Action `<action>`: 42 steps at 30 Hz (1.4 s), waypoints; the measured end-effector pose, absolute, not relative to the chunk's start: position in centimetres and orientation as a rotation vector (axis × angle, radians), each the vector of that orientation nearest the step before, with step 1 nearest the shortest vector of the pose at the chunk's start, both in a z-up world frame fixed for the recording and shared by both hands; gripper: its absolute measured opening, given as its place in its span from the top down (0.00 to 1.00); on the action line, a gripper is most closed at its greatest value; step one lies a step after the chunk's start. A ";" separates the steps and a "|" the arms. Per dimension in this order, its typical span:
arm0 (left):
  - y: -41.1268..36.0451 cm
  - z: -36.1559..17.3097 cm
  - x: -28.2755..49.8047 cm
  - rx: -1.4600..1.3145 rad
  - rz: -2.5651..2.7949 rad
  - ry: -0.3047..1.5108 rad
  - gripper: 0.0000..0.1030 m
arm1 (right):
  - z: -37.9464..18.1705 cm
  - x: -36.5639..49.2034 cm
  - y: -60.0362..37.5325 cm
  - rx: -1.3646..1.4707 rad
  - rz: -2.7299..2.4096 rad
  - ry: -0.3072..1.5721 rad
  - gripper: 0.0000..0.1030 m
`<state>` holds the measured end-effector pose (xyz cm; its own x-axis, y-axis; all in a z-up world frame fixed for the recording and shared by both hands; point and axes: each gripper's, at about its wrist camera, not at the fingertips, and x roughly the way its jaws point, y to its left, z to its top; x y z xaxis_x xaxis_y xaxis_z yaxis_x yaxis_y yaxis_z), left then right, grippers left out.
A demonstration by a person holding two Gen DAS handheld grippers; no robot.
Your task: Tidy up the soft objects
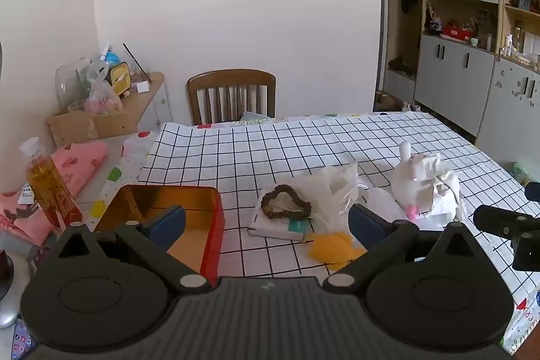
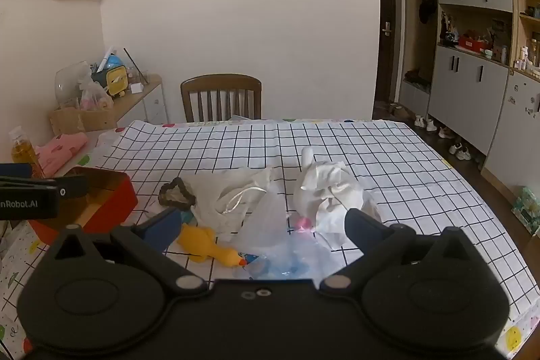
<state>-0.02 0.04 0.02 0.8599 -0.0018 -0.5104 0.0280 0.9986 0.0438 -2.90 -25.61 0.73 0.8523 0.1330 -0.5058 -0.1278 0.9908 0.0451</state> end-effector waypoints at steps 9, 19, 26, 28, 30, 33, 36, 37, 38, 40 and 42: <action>-0.4 0.0 0.0 0.023 -0.041 0.542 0.00 | 0.8 -2.9 -25.8 0.013 0.134 0.533 0.00; 0.4 -0.2 0.2 -0.007 -0.059 0.548 0.00 | 0.7 -3.0 -25.7 0.011 0.134 0.533 0.00; 0.8 -0.1 0.1 -0.029 -0.077 0.558 0.00 | 0.7 -3.0 -25.6 0.013 0.133 0.535 0.01; 0.8 -0.1 0.1 -0.025 -0.073 0.558 0.00 | 0.6 -3.0 -25.7 0.010 0.135 0.534 0.01; 0.8 -0.1 0.3 -0.029 -0.076 0.565 0.00 | 0.5 -3.0 -25.6 0.011 0.134 0.533 0.01; 0.8 0.0 0.4 -0.019 -0.064 0.575 0.00 | 0.6 -3.1 -25.2 0.007 0.131 0.532 0.01; 1.0 -0.1 0.3 -0.034 -0.070 0.575 0.00 | 0.7 -3.2 -25.1 0.005 0.131 0.530 0.01; 1.2 -0.1 0.3 -0.042 -0.074 0.576 0.00 | 0.7 -3.2 -25.0 0.004 0.129 0.530 0.01; 1.2 -0.1 0.3 -0.043 -0.075 0.578 0.00 | 0.7 -3.2 -25.0 0.003 0.127 0.530 0.01; 1.2 -0.2 0.3 -0.033 -0.072 0.578 0.00 | 0.8 -3.2 -25.1 0.005 0.130 0.530 0.01; 1.2 -0.2 0.2 -0.030 -0.074 0.578 0.00 | 0.7 -3.2 -25.1 0.005 0.129 0.531 0.03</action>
<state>0.19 1.21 -0.20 0.8350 -0.0782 -0.5447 0.0612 0.9969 -0.0493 -3.18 -25.05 0.74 0.8546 0.1239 -0.5043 -0.1214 0.9919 0.0379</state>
